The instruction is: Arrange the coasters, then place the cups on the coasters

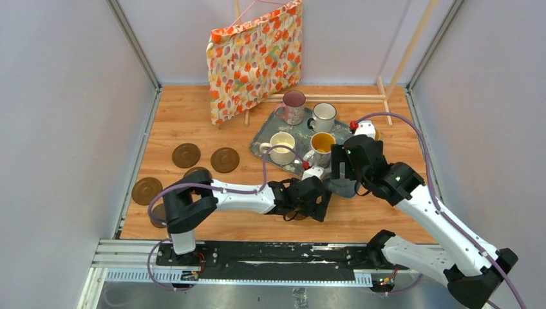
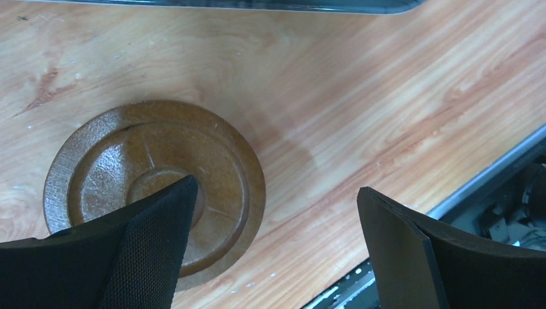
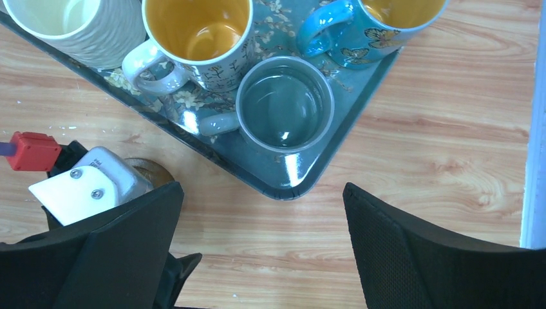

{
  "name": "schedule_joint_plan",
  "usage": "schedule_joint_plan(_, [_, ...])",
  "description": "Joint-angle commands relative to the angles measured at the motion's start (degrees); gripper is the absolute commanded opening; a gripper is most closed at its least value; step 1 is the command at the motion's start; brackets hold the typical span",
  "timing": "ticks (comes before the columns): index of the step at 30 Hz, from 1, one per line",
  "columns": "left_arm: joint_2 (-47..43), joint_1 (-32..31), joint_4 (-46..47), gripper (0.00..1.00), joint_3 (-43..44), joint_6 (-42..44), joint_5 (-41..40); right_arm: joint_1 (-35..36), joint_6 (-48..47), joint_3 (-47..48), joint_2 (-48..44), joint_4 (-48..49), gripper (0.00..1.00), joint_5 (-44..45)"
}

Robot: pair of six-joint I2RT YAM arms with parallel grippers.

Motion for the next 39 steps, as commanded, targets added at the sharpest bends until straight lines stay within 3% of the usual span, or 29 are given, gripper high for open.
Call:
schedule_joint_plan(1, [-3.6, -0.7, -1.1, 1.00, 1.2, 1.6, -2.1, 0.5, -0.7, 1.9, -1.7, -3.2, 1.00, 3.1])
schedule_joint_plan(6, [-12.5, 0.1, -6.5, 1.00, -1.6, 4.3, -11.0, 0.4, -1.3, 2.6, -0.9, -3.2, 1.00, 4.3])
schedule_joint_plan(10, [-20.2, 4.7, -9.1, 1.00, -7.6, 4.9, -13.4, 0.5, -1.6, 3.5, 0.7, -2.8, 1.00, 4.2])
schedule_joint_plan(19, [-30.7, 26.8, -10.2, 1.00, -15.5, 11.5, -9.9, 0.5, -2.2, 4.0, 3.5, -1.2, 1.00, 3.2])
schedule_joint_plan(26, [-23.8, 41.3, -4.3, 1.00, -13.0, 11.7, 2.1, 0.4, -1.9, 4.4, 4.7, -0.3, 1.00, 1.3])
schedule_joint_plan(32, [-15.1, 46.4, -3.7, 1.00, -8.7, 12.9, 1.9, 0.5, -2.7, 5.2, 4.3, -0.3, 1.00, 1.1])
schedule_joint_plan(39, [-10.3, 46.8, -4.3, 1.00, -8.3, 12.0, -0.3, 0.5, -2.2, 3.8, 3.8, -0.4, 1.00, 1.1])
